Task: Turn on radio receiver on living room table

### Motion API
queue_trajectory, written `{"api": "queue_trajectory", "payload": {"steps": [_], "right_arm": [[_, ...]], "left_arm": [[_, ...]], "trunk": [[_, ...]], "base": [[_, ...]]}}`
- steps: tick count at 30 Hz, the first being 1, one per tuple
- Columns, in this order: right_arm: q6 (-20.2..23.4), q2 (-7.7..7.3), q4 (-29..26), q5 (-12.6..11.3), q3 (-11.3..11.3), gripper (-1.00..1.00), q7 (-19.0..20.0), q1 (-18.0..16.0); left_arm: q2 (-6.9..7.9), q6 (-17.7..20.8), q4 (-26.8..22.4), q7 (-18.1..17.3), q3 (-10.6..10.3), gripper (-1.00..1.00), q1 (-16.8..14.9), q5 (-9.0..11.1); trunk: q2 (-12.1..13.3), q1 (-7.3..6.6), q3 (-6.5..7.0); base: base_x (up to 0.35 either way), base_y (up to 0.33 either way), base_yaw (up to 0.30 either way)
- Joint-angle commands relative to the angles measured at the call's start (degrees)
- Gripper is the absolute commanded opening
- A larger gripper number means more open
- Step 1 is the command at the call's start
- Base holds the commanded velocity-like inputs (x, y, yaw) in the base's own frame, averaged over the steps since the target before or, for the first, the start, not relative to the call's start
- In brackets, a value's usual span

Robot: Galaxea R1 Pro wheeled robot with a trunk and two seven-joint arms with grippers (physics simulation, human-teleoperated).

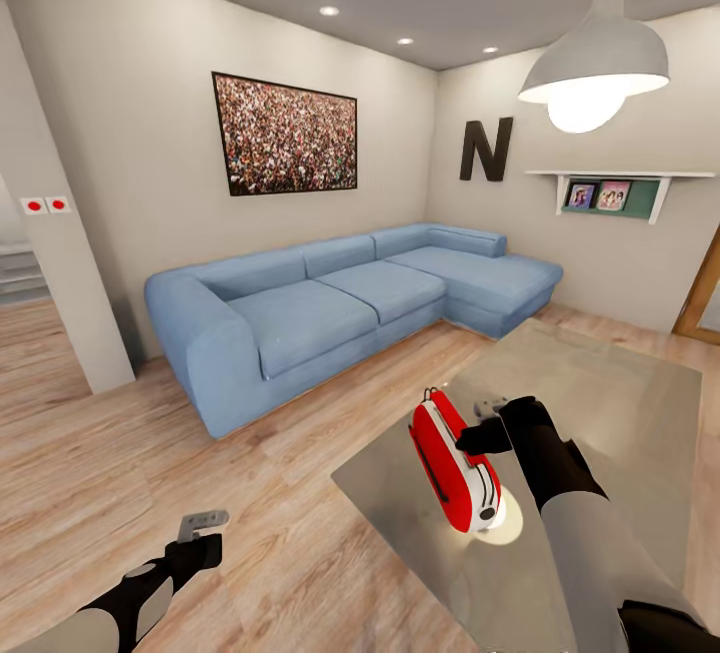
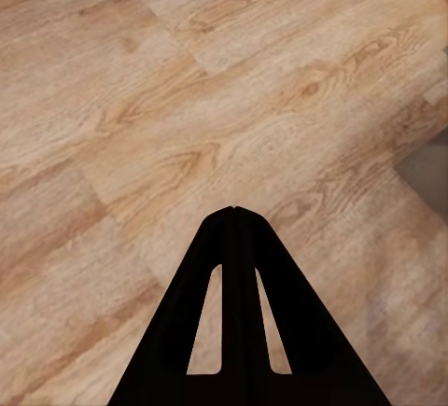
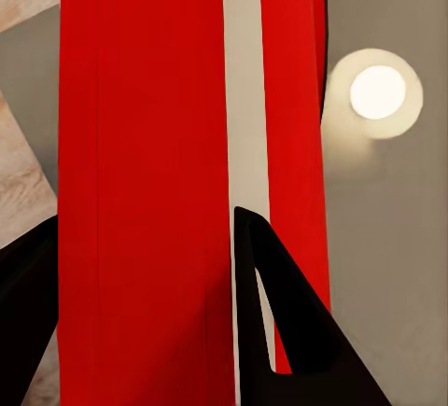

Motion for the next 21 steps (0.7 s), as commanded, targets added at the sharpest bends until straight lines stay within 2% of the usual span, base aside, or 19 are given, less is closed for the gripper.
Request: {"api": "queue_trajectory", "payload": {"steps": [1, 21], "right_arm": [[-0.01, 0.00, -0.02, -0.27, -0.01, -1.00, 0.04, -0.02], [0.58, 0.00, 0.30, -0.15, 0.08, -1.00, -0.68, -0.01]], "left_arm": [[0.00, 0.00, 0.00, 0.00, 0.01, -1.00, 0.00, -0.02], [-0.01, -0.08, 0.00, 0.00, 0.01, -1.00, 0.00, -0.05]], "trunk": [[-0.42, 0.22, -0.18], [-8.04, 4.40, -3.59]], "base": [[0.000, 0.000, 0.000], [0.000, 0.000, 0.000]]}}
